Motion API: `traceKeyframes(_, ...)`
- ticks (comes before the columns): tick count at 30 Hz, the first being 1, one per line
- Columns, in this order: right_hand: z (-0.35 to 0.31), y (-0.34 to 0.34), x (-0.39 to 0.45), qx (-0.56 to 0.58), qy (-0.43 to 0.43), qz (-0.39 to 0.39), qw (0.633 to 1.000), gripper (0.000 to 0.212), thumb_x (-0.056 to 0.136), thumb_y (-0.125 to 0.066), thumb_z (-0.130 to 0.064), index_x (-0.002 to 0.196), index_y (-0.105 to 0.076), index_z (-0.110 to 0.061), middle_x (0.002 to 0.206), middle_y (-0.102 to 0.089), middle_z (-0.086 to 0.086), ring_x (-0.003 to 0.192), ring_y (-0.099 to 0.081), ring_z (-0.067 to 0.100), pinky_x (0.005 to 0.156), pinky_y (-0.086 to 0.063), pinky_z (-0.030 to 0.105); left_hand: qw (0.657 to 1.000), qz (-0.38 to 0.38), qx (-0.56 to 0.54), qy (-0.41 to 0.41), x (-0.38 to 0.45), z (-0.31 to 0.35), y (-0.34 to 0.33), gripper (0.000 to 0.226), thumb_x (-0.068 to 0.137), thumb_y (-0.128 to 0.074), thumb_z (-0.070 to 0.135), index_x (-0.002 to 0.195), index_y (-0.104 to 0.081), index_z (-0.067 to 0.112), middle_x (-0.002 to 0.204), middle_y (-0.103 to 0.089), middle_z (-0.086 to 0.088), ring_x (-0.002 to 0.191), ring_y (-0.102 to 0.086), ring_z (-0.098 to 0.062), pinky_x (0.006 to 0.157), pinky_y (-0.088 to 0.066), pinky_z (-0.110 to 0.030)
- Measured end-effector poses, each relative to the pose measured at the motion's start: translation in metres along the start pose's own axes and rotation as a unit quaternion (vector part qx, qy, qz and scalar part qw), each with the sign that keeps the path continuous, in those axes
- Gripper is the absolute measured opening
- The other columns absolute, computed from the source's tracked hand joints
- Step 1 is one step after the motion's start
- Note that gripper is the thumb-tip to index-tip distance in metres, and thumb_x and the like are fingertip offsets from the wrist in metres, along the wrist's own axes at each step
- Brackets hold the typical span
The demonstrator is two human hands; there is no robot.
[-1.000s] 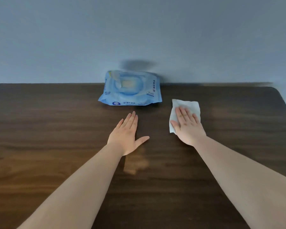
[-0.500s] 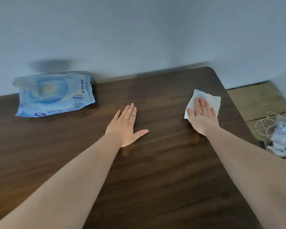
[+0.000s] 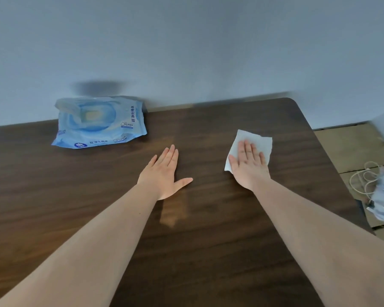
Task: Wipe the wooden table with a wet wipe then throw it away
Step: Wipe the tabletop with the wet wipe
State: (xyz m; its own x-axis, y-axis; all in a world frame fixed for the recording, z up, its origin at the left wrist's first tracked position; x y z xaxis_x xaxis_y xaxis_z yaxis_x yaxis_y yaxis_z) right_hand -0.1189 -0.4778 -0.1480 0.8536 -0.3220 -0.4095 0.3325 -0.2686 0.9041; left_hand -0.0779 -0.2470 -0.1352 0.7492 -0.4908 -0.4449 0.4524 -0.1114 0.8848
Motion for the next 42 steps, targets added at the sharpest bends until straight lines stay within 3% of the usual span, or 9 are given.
traceKeyframes(5,-0.104,-0.026,-0.019,-0.035,0.098,-0.01,0.995,0.061,0.098,-0.005,-0.046,0.148,0.015,-0.017,0.159,0.016,0.002,0.146,0.016,0.018,0.118,0.01,0.04,0.996,0.062,-0.039,0.056,-0.058,-0.064,-0.007,0.087,0.088,-0.022,0.069,0.149,0.014,0.018,0.158,0.017,0.004,0.145,0.013,-0.01,0.118,0.002,-0.035)
traceKeyframes(11,-0.256,-0.063,-0.052,-0.078,0.219,-0.028,0.972,0.06,0.098,-0.004,-0.046,0.148,0.015,-0.019,0.159,0.018,0.001,0.145,0.017,0.018,0.118,0.011,0.04,0.977,0.087,-0.03,0.19,-0.169,-0.189,-0.042,0.087,0.087,-0.014,0.07,0.149,0.011,0.015,0.159,0.014,0.001,0.145,0.012,-0.013,0.119,0.0,-0.038)
traceKeyframes(15,-0.348,-0.085,-0.074,-0.11,0.283,-0.025,0.952,0.06,0.098,-0.004,-0.045,0.149,0.014,-0.018,0.159,0.016,0.001,0.146,0.015,0.017,0.118,0.009,0.039,0.938,0.115,-0.027,0.325,-0.247,-0.271,-0.07,0.092,0.081,-0.005,0.075,0.149,0.011,0.014,0.16,0.012,-0.003,0.146,0.012,-0.017,0.118,0.002,-0.044)
traceKeyframes(19,-0.439,-0.11,-0.102,-0.139,0.36,-0.044,0.921,0.06,0.099,-0.005,-0.046,0.148,0.013,-0.017,0.159,0.017,0.002,0.146,0.015,0.018,0.118,0.009,0.039,0.893,0.091,-0.095,0.43,-0.312,-0.335,-0.106,0.106,0.073,-0.003,0.084,0.149,0.012,0.012,0.159,0.015,-0.003,0.145,0.014,-0.016,0.119,0.002,-0.045)
traceKeyframes(32,-0.669,-0.175,-0.161,-0.162,0.54,-0.042,0.825,0.061,0.099,-0.009,-0.047,0.15,0.006,-0.02,0.16,0.01,0.0,0.147,0.011,0.019,0.116,0.008,0.04,0.888,0.157,-0.13,0.411,-0.322,-0.359,-0.114,0.107,0.07,-0.004,0.09,0.149,0.011,0.02,0.158,0.015,0.004,0.144,0.017,-0.014,0.117,0.009,-0.044)
traceKeyframes(42,-0.72,-0.191,-0.18,-0.19,0.575,-0.045,0.795,0.061,0.099,-0.009,-0.046,0.15,0.006,-0.019,0.16,0.01,0.002,0.147,0.011,0.02,0.118,0.006,0.042,0.89,0.145,-0.14,0.408,-0.321,-0.363,-0.119,0.11,0.064,0.002,0.087,0.151,0.007,0.021,0.159,0.015,0.003,0.144,0.017,-0.015,0.117,0.009,-0.047)
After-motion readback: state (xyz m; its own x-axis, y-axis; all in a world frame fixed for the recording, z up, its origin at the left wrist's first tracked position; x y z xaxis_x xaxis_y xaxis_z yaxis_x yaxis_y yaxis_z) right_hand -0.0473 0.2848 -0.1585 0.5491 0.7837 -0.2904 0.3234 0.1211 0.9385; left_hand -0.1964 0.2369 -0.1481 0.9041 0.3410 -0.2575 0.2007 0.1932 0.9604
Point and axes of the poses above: each hand's wrist, its own x-axis towards the middle knuckle, its own y-axis out of the back of the hand, z = x × y, the point moved 6 cm from there along x, towards the middle knuckle
